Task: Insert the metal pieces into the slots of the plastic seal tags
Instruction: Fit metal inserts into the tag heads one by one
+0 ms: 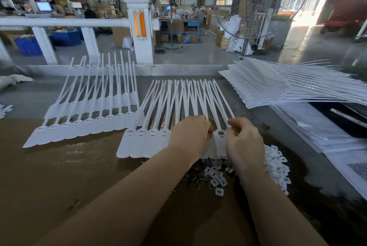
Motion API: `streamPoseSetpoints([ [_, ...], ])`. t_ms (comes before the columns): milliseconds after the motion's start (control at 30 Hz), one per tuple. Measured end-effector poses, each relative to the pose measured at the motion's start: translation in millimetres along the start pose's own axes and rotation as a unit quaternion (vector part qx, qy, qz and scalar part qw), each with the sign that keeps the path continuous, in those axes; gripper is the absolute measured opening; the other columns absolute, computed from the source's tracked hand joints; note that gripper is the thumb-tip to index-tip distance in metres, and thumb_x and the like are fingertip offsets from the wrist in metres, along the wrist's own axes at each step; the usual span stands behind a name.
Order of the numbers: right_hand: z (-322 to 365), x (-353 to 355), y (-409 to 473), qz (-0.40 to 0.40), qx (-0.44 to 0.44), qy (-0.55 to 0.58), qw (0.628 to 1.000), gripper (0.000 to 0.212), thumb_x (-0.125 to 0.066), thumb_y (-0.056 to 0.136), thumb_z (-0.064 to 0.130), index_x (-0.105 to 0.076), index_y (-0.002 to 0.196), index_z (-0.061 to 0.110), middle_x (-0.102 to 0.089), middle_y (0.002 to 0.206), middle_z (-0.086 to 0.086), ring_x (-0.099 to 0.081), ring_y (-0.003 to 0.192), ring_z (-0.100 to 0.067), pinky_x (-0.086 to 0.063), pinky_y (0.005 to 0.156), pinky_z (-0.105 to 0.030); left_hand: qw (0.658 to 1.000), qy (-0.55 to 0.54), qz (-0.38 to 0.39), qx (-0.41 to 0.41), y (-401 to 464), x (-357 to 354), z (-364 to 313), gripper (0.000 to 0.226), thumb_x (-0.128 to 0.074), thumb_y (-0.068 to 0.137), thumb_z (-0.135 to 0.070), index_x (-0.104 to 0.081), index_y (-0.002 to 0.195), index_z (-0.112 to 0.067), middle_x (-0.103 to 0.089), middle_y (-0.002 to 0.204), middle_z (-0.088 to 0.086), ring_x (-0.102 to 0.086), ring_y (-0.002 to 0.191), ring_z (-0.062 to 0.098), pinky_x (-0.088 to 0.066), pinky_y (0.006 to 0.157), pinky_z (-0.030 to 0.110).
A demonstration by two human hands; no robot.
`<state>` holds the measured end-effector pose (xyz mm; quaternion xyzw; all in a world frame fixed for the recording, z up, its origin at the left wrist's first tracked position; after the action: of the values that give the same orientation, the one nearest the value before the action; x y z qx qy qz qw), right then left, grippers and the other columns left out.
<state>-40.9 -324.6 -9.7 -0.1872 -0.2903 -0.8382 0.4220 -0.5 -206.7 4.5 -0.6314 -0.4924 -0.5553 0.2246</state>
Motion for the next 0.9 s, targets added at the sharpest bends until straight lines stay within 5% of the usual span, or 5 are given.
streamPoseSetpoints([
  [433,1.6,1.6,-1.5,0.007,-0.003,0.008,1.000,0.023,-0.050,0.092,0.013,-0.059,0.112,0.017,-0.060,0.113,-0.001,-0.053,0.107,-0.018,-0.042,0.089,-0.029,0.981,-0.150,-0.110,0.057,-8.0,-4.3,15.1,0.014,-0.054,0.094,-0.020,-0.066,0.099,-0.018,-0.060,0.103,-0.006,-0.055,0.097,0.011,-0.045,0.087,0.028],
  [600,4.6,1.7,-2.9,0.003,0.015,-0.032,0.999,0.021,-0.052,0.090,0.012,-0.061,0.107,0.018,-0.061,0.113,-0.001,-0.050,0.110,-0.020,-0.038,0.098,-0.042,0.970,-0.200,-0.108,0.090,-6.3,-6.4,23.7,0.009,-0.057,0.093,-0.018,-0.065,0.095,-0.021,-0.056,0.095,-0.011,-0.053,0.088,0.006,-0.040,0.080,0.017],
  [900,7.0,-1.1,-3.9,0.007,0.043,-0.053,0.998,0.017,-0.055,0.088,0.012,-0.065,0.099,0.018,-0.059,0.112,0.001,-0.046,0.109,-0.018,-0.038,0.095,-0.042,0.984,-0.157,-0.080,0.038,-7.7,-6.0,17.6,0.017,-0.059,0.091,-0.019,-0.073,0.101,-0.019,-0.060,0.100,-0.006,-0.054,0.099,0.013,-0.044,0.088,0.026],
])
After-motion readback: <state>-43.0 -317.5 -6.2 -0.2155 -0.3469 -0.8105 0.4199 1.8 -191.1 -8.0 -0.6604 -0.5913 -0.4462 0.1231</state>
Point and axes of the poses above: each hand's wrist, its own y-axis towards the middle knuckle, its own x-axis out of the back of the hand, z = x × y, the point moved 7 cm from there along y, towards the middle knuckle
